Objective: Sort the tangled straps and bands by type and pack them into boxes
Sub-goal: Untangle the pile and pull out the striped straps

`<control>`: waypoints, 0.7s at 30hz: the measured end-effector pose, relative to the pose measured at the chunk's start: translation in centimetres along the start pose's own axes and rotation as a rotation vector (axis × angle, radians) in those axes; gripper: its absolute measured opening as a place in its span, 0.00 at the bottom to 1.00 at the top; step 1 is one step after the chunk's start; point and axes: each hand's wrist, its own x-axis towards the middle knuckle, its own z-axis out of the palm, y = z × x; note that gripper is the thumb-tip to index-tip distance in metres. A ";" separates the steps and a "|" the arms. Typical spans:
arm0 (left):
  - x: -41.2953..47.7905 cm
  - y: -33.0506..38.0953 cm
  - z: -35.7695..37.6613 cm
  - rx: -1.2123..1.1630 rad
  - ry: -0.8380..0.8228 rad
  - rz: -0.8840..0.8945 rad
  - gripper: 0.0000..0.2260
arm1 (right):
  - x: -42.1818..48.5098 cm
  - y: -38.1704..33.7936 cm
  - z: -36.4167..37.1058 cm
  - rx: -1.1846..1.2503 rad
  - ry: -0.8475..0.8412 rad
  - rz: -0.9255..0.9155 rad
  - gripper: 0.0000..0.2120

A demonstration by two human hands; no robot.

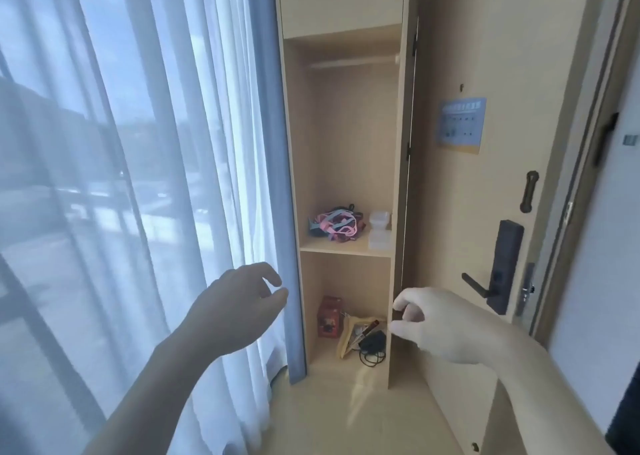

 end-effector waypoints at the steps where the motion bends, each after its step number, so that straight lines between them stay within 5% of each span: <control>1: 1.7 -0.6 0.3 -0.019 0.009 -0.008 0.05 | 1.5 -0.1 -0.2 0.028 0.019 0.001 0.15; 16: 30.5 -7.8 6.2 -0.116 -0.020 0.056 0.04 | 30.2 2.5 0.9 0.154 0.327 -0.084 0.04; 21: 42.0 -11.3 7.0 -0.144 -0.055 0.072 0.04 | 40.9 2.6 -0.6 0.134 0.312 -0.003 0.04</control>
